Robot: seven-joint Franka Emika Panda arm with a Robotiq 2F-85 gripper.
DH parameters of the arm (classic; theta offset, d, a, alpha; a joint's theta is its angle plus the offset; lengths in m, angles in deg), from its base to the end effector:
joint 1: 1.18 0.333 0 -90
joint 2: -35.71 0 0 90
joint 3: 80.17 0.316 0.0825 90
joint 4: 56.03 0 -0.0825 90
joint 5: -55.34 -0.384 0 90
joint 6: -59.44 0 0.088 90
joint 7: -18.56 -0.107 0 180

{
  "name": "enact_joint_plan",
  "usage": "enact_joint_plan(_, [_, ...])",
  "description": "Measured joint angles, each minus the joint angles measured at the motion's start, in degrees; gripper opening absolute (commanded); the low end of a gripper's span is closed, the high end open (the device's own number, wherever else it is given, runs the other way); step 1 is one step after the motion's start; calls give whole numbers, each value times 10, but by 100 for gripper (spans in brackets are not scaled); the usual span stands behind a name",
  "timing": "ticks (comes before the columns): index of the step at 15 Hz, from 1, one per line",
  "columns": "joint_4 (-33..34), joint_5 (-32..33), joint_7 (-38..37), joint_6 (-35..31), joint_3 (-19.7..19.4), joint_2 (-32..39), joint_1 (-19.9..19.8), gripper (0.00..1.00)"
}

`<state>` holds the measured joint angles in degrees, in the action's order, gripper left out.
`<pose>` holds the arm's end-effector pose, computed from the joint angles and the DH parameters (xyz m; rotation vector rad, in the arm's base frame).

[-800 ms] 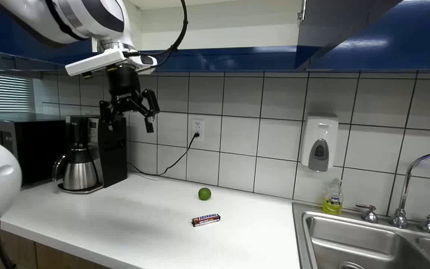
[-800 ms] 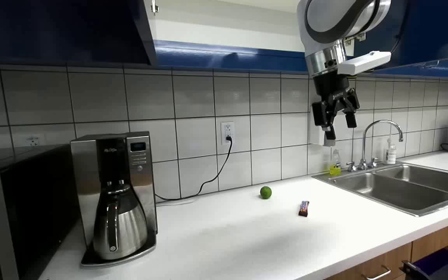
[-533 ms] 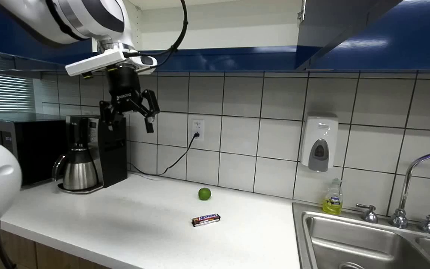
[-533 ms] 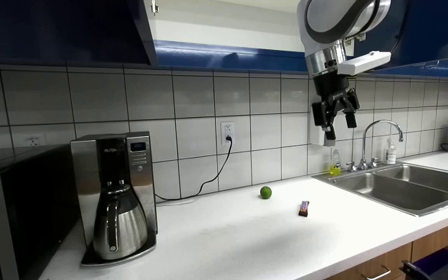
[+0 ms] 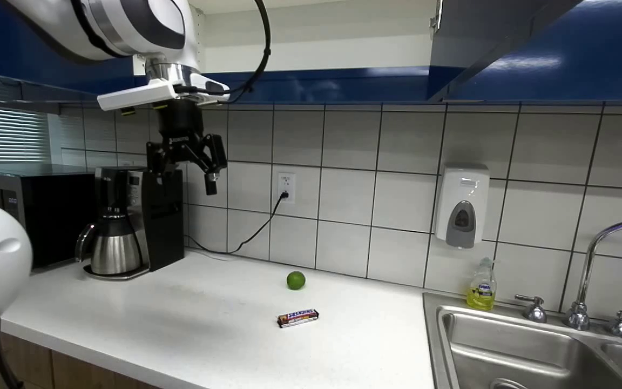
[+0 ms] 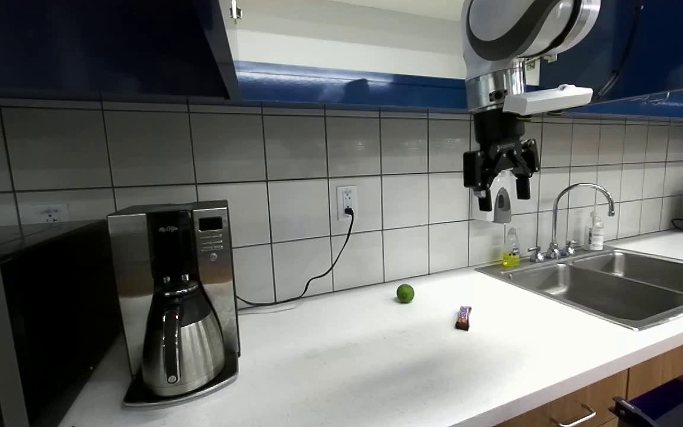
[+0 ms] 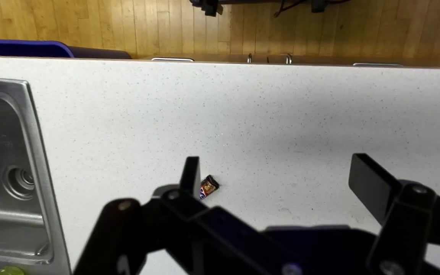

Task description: Put the brown packet in the open upper cabinet.

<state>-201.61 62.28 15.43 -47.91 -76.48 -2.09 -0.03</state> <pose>0.3492 0.0217 0.4873 2.9854 0.0790 0.0008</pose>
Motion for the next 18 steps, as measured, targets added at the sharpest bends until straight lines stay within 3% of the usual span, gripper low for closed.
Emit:
enact_joint_plan(8, [-13, -36, -40, -48, -14, 11, -4, 100])
enact_joint_plan(18, [-16, -55, -53, -139, -51, 117, -32, 100])
